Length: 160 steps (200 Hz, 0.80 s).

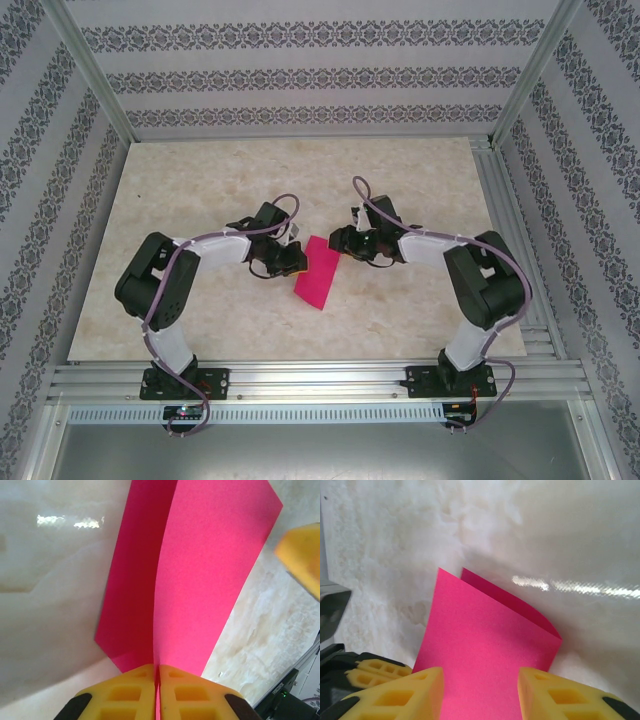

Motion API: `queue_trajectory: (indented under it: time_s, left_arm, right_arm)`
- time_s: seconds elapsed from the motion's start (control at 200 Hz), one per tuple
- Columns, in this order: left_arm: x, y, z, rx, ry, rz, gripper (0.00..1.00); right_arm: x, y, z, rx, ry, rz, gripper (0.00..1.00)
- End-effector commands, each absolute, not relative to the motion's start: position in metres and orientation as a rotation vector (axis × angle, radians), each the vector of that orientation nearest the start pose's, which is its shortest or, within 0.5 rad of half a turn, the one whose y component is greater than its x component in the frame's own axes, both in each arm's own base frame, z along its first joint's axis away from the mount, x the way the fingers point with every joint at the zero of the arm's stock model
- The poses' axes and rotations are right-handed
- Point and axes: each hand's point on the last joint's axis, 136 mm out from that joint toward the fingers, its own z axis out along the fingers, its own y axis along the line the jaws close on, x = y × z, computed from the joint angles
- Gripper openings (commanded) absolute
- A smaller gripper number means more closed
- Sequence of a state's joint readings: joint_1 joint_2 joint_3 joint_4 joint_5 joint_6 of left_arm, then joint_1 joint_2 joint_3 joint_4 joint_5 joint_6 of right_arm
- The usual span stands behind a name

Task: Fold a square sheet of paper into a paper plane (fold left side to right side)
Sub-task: Third fold the triangle at the center of the table.

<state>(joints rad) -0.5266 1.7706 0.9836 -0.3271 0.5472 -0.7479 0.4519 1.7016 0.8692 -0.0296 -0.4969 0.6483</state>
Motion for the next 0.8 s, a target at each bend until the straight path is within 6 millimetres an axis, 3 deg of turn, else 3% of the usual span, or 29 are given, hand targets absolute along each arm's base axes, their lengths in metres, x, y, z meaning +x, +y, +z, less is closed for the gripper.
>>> queue_trajectory:
  time_s: [0.0,0.17,0.345,0.465,0.605,0.794]
  left_arm:
    - [0.293,-0.276,0.059,-0.195,2.843,-1.091,0.1]
    - [0.287,-0.277,0.064,-0.331,2.806,-1.099,0.07]
    - [0.284,-0.283,0.063,-0.396,2.817,-1.116,0.06]
    - [0.281,-0.288,0.061,-0.403,2.83,-1.126,0.05]
    - [0.281,-0.288,0.061,-0.413,2.825,-1.129,0.05]
    - [0.279,-0.292,0.06,-0.401,2.836,-1.142,0.05]
  right_arm:
    - [0.327,0.239,0.09,-0.143,2.507,0.911,0.46]
    - [0.281,0.231,0.105,-0.372,2.447,0.723,0.51]
    - [0.226,0.248,0.112,-0.659,2.292,0.584,0.58]
    - [0.199,0.261,0.113,-0.813,2.192,0.453,0.63]
    - [0.183,0.278,0.107,-0.959,2.14,0.338,0.67]
    - [0.175,0.306,0.088,-1.17,2.096,0.137,0.68]
